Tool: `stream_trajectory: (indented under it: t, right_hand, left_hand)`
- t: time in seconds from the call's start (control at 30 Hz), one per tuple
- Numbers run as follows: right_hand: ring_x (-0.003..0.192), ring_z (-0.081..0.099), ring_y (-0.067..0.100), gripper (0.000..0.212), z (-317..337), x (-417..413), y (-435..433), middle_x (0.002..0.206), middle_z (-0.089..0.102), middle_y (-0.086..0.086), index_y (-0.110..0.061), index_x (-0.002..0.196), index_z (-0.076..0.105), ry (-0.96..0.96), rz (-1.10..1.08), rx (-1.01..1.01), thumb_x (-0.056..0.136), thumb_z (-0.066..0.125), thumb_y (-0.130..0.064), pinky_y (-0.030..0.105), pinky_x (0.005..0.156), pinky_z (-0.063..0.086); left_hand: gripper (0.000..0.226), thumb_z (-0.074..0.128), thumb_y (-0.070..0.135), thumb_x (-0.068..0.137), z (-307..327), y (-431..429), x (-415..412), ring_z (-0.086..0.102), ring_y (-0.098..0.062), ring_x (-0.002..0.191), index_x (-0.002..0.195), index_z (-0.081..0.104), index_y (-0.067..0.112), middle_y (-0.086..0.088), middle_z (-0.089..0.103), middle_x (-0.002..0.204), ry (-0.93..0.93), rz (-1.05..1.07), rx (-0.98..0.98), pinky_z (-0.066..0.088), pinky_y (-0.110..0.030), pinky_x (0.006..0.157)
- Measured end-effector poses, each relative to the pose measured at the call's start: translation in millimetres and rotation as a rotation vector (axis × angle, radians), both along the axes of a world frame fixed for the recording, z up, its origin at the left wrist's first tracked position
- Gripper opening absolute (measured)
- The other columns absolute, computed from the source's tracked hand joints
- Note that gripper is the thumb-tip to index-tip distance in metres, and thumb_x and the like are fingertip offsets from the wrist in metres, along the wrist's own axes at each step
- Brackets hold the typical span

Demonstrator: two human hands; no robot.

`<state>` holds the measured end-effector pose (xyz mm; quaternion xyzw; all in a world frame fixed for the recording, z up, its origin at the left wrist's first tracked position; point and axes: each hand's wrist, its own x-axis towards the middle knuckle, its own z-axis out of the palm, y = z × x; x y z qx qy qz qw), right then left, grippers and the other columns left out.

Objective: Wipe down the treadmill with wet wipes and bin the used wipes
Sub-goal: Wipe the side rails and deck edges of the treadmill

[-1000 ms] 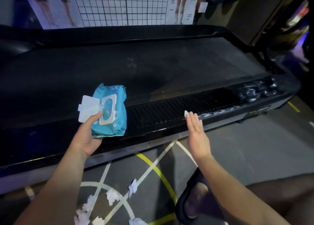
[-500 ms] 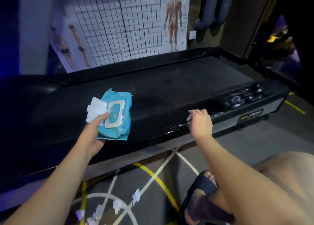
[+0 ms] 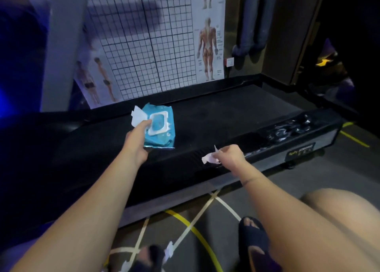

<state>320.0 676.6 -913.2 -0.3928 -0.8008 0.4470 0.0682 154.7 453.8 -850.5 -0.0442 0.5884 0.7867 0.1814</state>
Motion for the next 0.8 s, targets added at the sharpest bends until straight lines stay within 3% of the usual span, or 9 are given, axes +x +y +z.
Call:
stream_trajectory:
  t: [0.07, 0.17, 0.3, 0.37, 0.47, 0.6, 0.7, 0.8]
  right_hand:
    - [0.088, 0.071, 0.026, 0.024, 2, -1, -6, 0.085, 0.073, 0.009, 0.002, 0.086, 0.073, -0.128, 0.132, 0.129, 0.075, 0.077, -0.019, 0.032, 0.072, 0.057]
    - [0.09, 0.071, 0.034, 0.013, 13, -9, -15, 0.091, 0.072, 0.016, -0.003, 0.085, 0.072, -0.189, 0.289, 0.281, 0.084, 0.059, -0.003, 0.044, 0.08, 0.061]
    - [0.09, 0.068, 0.032, 0.01, 31, -14, -25, 0.099, 0.068, 0.009, -0.012, 0.096, 0.068, -0.318, 0.44, 0.591, 0.093, 0.058, -0.014, 0.039, 0.074, 0.057]
    - [0.091, 0.066, 0.031, 0.01, 34, -12, -23, 0.103, 0.068, 0.005, -0.015, 0.1, 0.065, -0.324, 0.444, 0.658, 0.092, 0.059, -0.016, 0.035, 0.071, 0.051]
    - [0.082, 0.06, 0.03, 0.007, 19, -5, -13, 0.09, 0.062, 0.001, -0.018, 0.091, 0.06, -0.271, 0.345, 0.555, 0.088, 0.061, -0.024, 0.033, 0.067, 0.045]
    - [0.089, 0.064, 0.027, 0.027, -35, -8, -11, 0.101, 0.069, 0.005, -0.021, 0.099, 0.07, -0.131, 0.181, 0.345, 0.088, 0.05, -0.006, 0.03, 0.073, 0.047]
    - [0.085, 0.057, 0.013, 0.024, -65, -14, -9, 0.104, 0.067, 0.003, -0.019, 0.094, 0.076, 0.013, 0.159, 0.286, 0.09, 0.056, -0.006, 0.024, 0.078, 0.044]
    - [0.068, 0.059, 0.017, 0.021, -81, -13, 7, 0.097, 0.065, 0.007, -0.017, 0.084, 0.077, 0.083, 0.037, 0.324, 0.094, 0.06, -0.011, 0.026, 0.075, 0.048]
  left_hand:
    - [0.053, 0.079, 0.026, 0.089, -2, -10, -6, 0.079, -0.029, 0.088, 0.137, 0.061, 0.015, -0.012, 0.078, 0.114, -0.013, 0.032, -0.01, 0.064, -0.041, 0.067]
    - [0.058, 0.081, 0.028, 0.087, -9, -23, -10, 0.079, -0.03, 0.089, 0.139, 0.059, 0.014, -0.014, 0.078, 0.114, -0.044, 0.046, -0.032, 0.063, -0.04, 0.065]
    - [0.059, 0.084, 0.03, 0.086, -28, -26, -10, 0.08, -0.03, 0.087, 0.137, 0.062, 0.012, -0.014, 0.079, 0.111, -0.083, 0.012, -0.039, 0.062, -0.038, 0.064]
    - [0.059, 0.085, 0.031, 0.085, -41, -19, -7, 0.08, -0.032, 0.093, 0.136, 0.062, 0.011, -0.014, 0.079, 0.112, -0.1, -0.001, -0.038, 0.064, -0.042, 0.074]
    - [0.033, 0.078, 0.025, 0.095, -67, -5, 6, 0.076, -0.029, 0.103, 0.124, 0.066, 0.015, -0.01, 0.077, 0.116, -0.035, 0.096, -0.062, 0.061, -0.046, 0.094]
    - [0.01, 0.073, 0.022, 0.1, -107, 5, 19, 0.074, -0.027, 0.105, 0.11, 0.07, 0.021, -0.005, 0.077, 0.114, -0.069, 0.226, 0.039, 0.059, -0.044, 0.093]
    - [0.018, 0.072, 0.027, 0.101, -134, 6, 11, 0.076, -0.031, 0.108, 0.118, 0.072, 0.021, -0.005, 0.08, 0.113, -0.124, 0.237, 0.07, 0.06, -0.049, 0.094]
    - [0.03, 0.066, 0.028, 0.104, -152, 6, -1, 0.076, -0.03, 0.109, 0.132, 0.068, 0.019, -0.009, 0.078, 0.123, -0.178, 0.14, 0.109, 0.06, -0.046, 0.091]
